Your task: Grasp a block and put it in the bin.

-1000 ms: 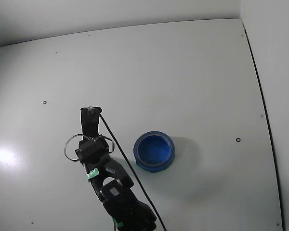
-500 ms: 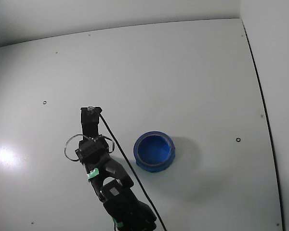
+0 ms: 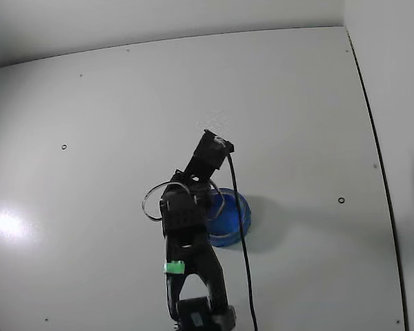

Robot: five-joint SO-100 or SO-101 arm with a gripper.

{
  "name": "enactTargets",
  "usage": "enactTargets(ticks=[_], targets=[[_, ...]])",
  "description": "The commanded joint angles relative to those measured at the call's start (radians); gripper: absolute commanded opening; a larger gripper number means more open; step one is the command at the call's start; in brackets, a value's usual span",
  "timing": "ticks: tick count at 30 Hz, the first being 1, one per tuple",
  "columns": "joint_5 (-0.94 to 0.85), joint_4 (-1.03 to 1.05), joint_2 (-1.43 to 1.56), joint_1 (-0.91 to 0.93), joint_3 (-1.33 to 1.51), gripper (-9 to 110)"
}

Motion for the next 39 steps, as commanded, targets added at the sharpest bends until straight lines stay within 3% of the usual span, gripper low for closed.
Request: enactTargets(ticks=[1,13,29,39], targets=[[0.003,-0.025,0.278,0.072,0.054,0],[-0.077,-0.025,0.36,0.12,0.314,0],[-0.083,-0.025,0.362,0.12,0.339,1],[-0.084,-0.025,0.365,0.12,0.341,21]])
